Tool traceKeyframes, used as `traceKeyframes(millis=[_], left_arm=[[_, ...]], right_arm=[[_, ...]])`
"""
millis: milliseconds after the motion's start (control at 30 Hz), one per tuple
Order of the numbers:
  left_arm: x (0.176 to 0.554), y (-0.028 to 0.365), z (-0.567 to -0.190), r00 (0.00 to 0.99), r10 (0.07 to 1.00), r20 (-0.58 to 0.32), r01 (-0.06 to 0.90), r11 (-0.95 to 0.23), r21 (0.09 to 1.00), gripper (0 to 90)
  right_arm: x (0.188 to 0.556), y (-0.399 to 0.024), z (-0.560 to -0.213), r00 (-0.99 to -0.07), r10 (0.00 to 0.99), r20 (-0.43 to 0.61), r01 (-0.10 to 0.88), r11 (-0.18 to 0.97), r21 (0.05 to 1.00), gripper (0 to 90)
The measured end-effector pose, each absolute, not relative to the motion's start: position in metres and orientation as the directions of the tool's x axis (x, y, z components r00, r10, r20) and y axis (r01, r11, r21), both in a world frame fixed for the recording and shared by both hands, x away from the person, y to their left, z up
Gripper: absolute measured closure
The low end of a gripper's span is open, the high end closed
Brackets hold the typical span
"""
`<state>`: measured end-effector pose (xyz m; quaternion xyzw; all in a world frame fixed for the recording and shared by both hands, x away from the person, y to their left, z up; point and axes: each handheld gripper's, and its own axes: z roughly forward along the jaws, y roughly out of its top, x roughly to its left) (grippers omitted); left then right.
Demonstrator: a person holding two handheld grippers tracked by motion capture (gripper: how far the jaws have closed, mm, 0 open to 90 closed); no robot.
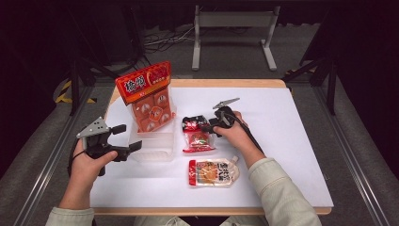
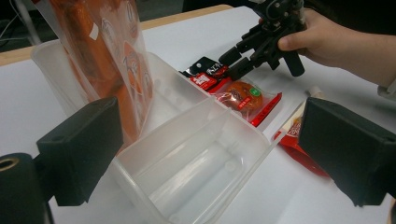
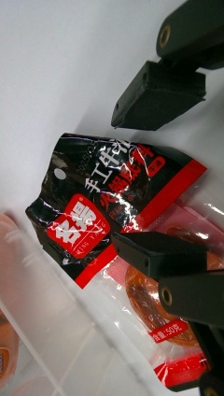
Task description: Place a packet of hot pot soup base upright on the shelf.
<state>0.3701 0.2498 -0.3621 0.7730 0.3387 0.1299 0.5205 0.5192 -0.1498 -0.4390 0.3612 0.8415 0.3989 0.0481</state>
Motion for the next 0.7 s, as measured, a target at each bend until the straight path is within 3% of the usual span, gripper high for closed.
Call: traceKeyframes(millis=[300, 500, 633, 700], left_arm=[[0.3708, 0.2447, -0.3622, 0.744, 0.651, -0.147, 0.385, -0.239, 0.892, 8.1], [0.3715, 0.2436, -0.3626, 0.746, 0.651, -0.141, 0.382, -0.246, 0.891, 8.0], [0.3717, 0.2433, -0.3630, 0.747, 0.649, -0.145, 0.384, -0.243, 0.891, 8.0], [0.3719, 0.2434, -0.3633, 0.746, 0.650, -0.148, 0.387, -0.241, 0.890, 8.0]], right_arm=[[0.5194, -0.1516, -0.4404, -0.733, 0.645, 0.216, 0.580, 0.427, 0.694, 51.3], [0.5166, -0.1507, -0.4400, -0.748, 0.645, 0.158, 0.549, 0.467, 0.693, 67.3], [0.5157, -0.1506, -0.4406, -0.755, 0.630, 0.180, 0.556, 0.472, 0.684, 84.1], [0.5146, -0.1496, -0.4404, -0.764, 0.623, 0.167, 0.545, 0.484, 0.685, 88.1]])
